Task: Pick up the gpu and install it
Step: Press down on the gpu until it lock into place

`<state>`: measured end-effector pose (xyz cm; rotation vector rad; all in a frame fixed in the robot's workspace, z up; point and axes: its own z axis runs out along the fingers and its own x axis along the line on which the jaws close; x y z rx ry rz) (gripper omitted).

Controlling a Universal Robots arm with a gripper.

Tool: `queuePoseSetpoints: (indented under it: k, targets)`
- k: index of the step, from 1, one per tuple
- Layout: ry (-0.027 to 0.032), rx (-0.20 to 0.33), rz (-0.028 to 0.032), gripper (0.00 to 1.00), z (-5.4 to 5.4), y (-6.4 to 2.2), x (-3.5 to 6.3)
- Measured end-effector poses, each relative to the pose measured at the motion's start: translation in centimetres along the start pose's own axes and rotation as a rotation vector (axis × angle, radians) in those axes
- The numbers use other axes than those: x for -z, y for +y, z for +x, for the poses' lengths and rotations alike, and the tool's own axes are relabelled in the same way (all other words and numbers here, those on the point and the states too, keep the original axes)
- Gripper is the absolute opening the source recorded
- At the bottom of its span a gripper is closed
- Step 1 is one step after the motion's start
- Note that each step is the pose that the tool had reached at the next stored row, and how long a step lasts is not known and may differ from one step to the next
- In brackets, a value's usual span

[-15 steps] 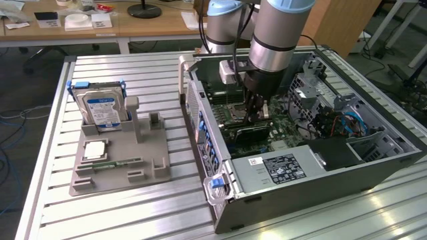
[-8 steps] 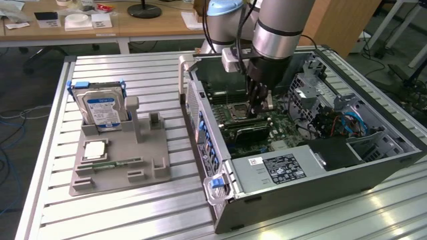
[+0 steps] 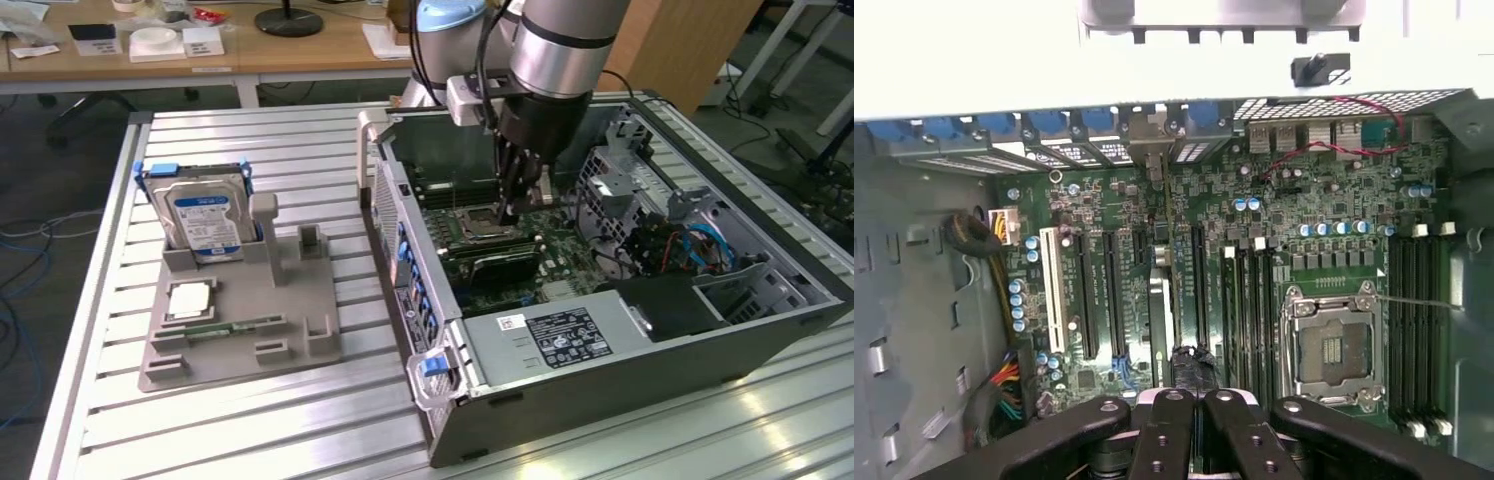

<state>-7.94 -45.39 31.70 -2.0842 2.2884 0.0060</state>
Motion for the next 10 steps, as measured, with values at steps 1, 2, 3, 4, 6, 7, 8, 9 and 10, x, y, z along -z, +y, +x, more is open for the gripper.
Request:
queuePoseSetpoints:
  k: [1, 2, 3, 4, 6, 7, 8, 9, 10]
  targets:
    - [0.0000, 0.000, 0.0000, 0.11, 0.00, 0.00, 0.13]
    - [0.0000, 0.000, -0.0001, 0.11, -0.01, -0.01, 0.27]
    - [0.0000, 0.000, 0.0000, 0.11, -0.01, -0.01, 0.39]
    - [-0.0001, 0.000, 0.0000, 0.11, -0.02, -0.01, 0.46]
    - [-0.0003, 0.000, 0.0001, 0.11, -0.02, -0.02, 0.51]
    - [0.0000, 0.000, 0.0000, 0.11, -0.02, -0.02, 0.52]
    - [-0.0001, 0.000, 0.0000, 0.11, -0.02, -0.02, 0.52]
    - [0.0000, 0.000, 0.0000, 0.11, -0.02, -0.01, 0.52]
    - [0.0000, 0.000, 0.0000, 0.11, -0.02, -0.02, 0.52]
